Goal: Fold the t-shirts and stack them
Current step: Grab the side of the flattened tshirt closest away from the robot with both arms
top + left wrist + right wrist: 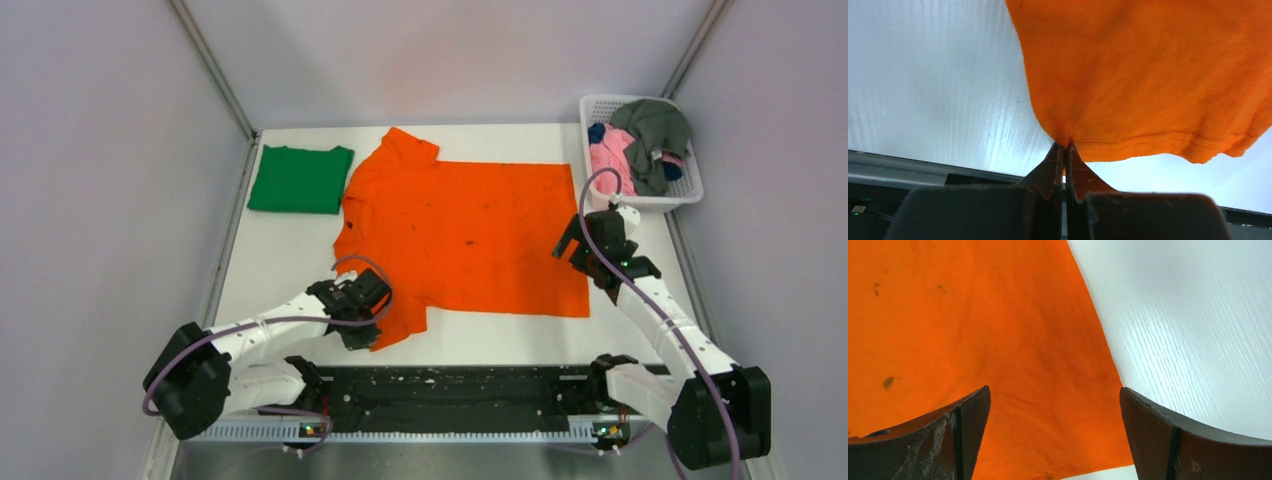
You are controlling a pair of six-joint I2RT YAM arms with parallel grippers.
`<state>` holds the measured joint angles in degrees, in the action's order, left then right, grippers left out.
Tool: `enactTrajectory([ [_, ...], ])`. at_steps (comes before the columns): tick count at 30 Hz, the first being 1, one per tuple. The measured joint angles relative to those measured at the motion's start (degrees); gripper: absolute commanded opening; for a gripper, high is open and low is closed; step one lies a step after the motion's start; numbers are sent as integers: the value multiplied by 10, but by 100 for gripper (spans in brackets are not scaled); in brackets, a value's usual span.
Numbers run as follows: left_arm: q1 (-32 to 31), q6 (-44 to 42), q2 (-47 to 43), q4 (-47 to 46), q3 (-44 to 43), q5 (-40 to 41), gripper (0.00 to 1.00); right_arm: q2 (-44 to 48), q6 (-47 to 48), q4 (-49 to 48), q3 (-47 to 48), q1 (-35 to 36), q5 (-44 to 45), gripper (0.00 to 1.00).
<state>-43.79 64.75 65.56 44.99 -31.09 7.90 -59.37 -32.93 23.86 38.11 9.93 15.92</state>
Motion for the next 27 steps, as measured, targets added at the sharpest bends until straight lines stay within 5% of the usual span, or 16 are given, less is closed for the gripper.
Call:
enactTrajectory([
  [14, -1, -8, -7, -50, 2, -8, 0, 163, -94, 71, -178, 0, 6, 64],
  [27, -1, -12, -63, -50, 4, -7, 0, 182, -144, 52, -211, 0, 5, 53],
])
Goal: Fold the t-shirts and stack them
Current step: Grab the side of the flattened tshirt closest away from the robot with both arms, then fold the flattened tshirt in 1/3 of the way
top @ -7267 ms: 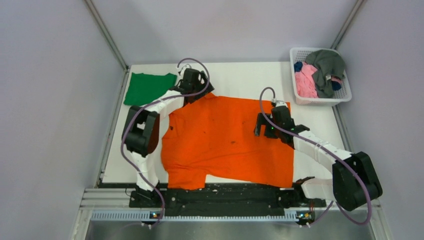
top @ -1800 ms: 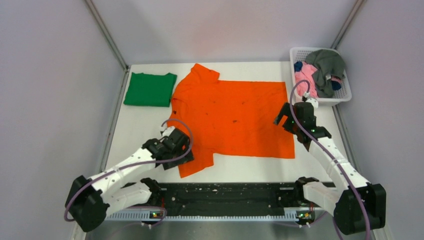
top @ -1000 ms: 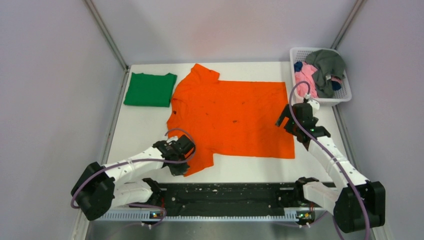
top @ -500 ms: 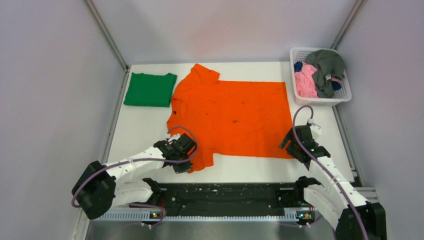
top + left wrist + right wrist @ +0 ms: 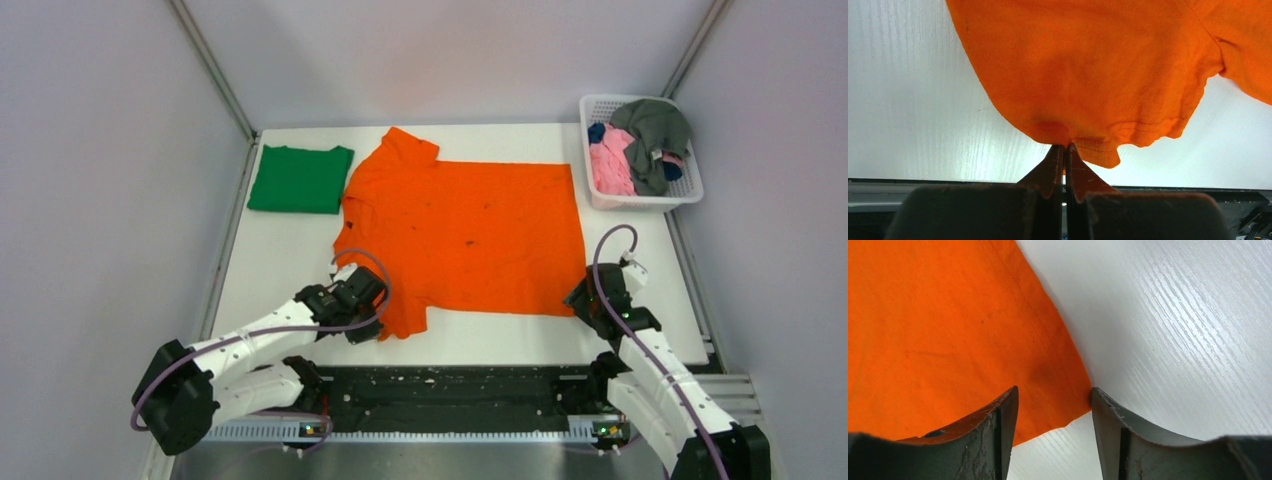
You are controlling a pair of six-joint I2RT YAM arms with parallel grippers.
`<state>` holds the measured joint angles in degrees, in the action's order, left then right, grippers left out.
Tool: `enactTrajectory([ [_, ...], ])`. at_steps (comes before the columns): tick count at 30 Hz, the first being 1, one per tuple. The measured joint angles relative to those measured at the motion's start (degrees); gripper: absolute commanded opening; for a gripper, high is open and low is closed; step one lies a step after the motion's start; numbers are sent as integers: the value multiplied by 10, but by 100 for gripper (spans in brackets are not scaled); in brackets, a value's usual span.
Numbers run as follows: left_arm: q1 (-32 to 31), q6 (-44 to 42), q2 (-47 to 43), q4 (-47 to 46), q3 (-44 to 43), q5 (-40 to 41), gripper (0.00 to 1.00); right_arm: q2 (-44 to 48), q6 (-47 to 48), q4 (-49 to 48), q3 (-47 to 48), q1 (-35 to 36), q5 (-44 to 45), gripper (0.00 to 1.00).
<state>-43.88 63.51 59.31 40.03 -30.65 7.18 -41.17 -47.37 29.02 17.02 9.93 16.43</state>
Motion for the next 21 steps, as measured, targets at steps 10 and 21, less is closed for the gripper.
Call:
enactTrajectory([
  [10, 0, 0, -4, 5, 0, 11, 0, -2, -12, -28, -16, 0, 0, 0],
  [21, 2, -36, 17, -16, -66, 24, 0, -22, 10, -18, 4, 0, -10, 0],
])
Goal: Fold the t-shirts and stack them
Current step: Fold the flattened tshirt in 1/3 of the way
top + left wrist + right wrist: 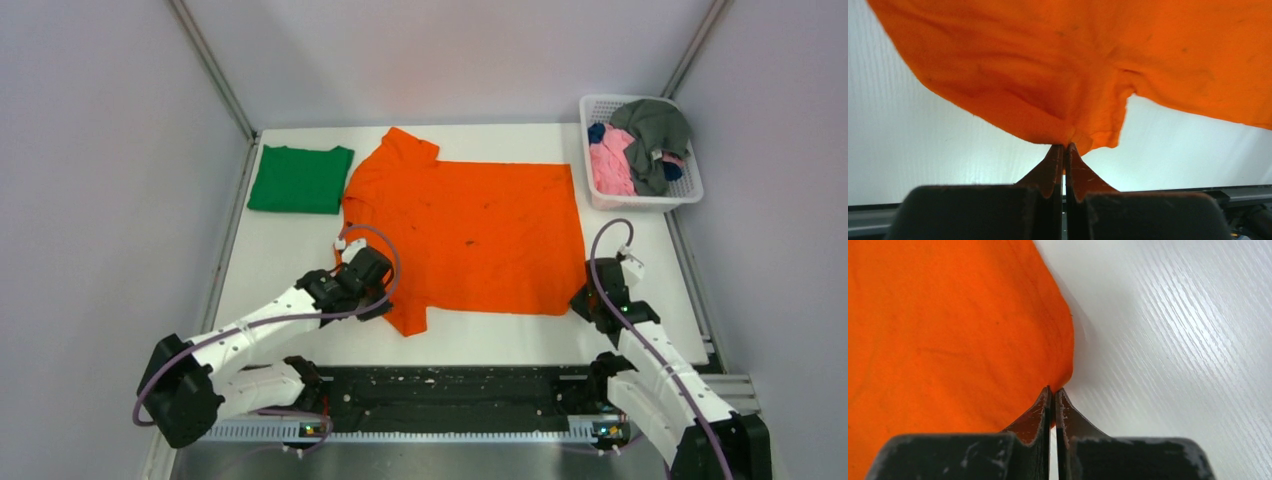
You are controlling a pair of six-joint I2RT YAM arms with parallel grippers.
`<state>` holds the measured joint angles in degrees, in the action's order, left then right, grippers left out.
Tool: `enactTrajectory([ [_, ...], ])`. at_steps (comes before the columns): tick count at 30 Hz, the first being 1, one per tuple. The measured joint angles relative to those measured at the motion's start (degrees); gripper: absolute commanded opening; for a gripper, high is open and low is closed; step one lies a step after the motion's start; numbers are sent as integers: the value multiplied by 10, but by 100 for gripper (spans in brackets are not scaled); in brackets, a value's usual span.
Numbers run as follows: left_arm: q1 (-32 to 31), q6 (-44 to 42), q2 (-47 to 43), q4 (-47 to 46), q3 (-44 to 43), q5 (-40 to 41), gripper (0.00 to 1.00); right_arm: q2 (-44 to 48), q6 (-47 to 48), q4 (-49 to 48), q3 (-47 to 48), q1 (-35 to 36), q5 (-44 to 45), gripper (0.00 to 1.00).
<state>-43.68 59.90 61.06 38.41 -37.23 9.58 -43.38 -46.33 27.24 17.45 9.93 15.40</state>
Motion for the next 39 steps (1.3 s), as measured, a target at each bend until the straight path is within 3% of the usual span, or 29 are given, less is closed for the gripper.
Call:
enactTrajectory([
  [6, 29, -46, 61, -32, -83, 19, 0, -54, 24, 1, 65, 0, -12, 0],
  [22, 202, -152, 167, -95, -233, -15, 0, -240, 80, -24, 213, -8, -9, 0],
  [35, 251, -222, 296, -123, -365, -45, 0, -361, 98, -42, 295, -57, -16, 0],
  [39, 262, -237, 357, -125, -412, -46, 0, -408, 102, -54, 323, -65, -19, 12],
])
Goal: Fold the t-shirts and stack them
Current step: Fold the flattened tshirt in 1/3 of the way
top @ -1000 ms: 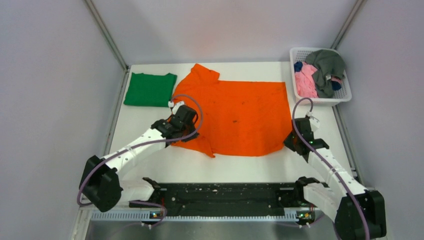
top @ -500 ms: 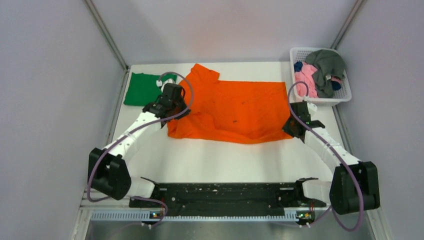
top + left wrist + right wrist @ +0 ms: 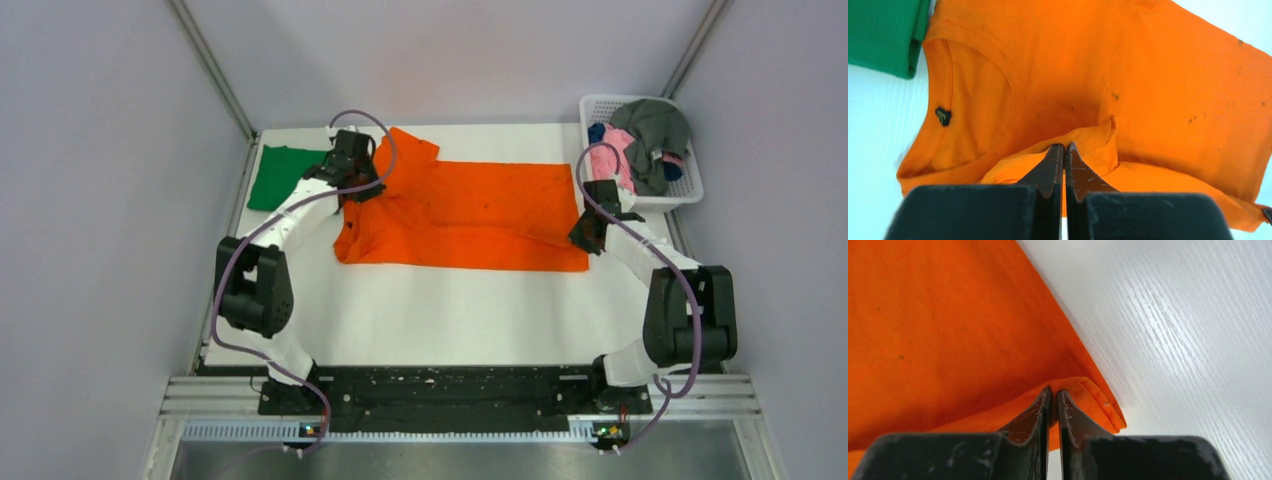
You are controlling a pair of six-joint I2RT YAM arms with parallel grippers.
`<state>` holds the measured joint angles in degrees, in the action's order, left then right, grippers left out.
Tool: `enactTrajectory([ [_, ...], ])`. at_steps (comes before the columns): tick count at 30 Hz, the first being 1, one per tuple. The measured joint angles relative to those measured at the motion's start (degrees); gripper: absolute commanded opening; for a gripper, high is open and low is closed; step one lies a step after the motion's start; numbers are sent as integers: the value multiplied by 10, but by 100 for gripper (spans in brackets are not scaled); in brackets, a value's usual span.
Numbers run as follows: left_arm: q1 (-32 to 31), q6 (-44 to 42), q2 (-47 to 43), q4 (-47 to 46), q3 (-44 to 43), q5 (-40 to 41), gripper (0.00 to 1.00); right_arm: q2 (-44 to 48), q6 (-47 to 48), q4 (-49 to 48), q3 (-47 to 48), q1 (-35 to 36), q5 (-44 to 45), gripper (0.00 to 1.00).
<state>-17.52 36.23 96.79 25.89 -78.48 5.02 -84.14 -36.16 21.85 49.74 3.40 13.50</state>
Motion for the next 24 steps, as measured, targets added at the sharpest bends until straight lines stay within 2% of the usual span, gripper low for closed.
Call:
enactTrajectory([
  [1, 3, -2, 14, 1, -12, 1, 0, -9, -1, -1, 5, -3, 0, 26],
  [2, 5, -3, 32, 3, -27, 4, 13, -17, 0, -1, 11, -6, 0, 42],
  [3, 8, -4, 47, 6, -41, 7, 33, -27, 1, -2, 18, -10, 1, 51],
  [4, 11, -5, 63, 9, -56, 12, 58, -33, -3, -4, 23, -12, 3, 57],
  [6, 16, -12, 92, 19, -85, 17, 95, -41, -2, -4, 35, -16, 9, 72],
  [8, 21, -13, 118, 32, -121, 18, 99, -40, -2, -4, 44, -17, 16, 82],
  [13, 26, -12, 118, 40, -139, 0, 99, -1, 7, -3, 38, -17, 21, 87],
  [18, 25, -3, 59, -15, -13, -75, 99, 81, 26, -52, -26, 10, -40, 90],
  [21, 24, 2, 69, -22, 24, -113, 99, 64, 38, -79, -37, 45, -82, 91],
  [22, 24, 4, 81, -23, 27, -124, 99, 47, 43, -91, -36, 57, -96, 95],
  [24, 24, 9, 108, -27, 27, -139, 99, 12, 47, -107, -35, 73, -115, 97],
])
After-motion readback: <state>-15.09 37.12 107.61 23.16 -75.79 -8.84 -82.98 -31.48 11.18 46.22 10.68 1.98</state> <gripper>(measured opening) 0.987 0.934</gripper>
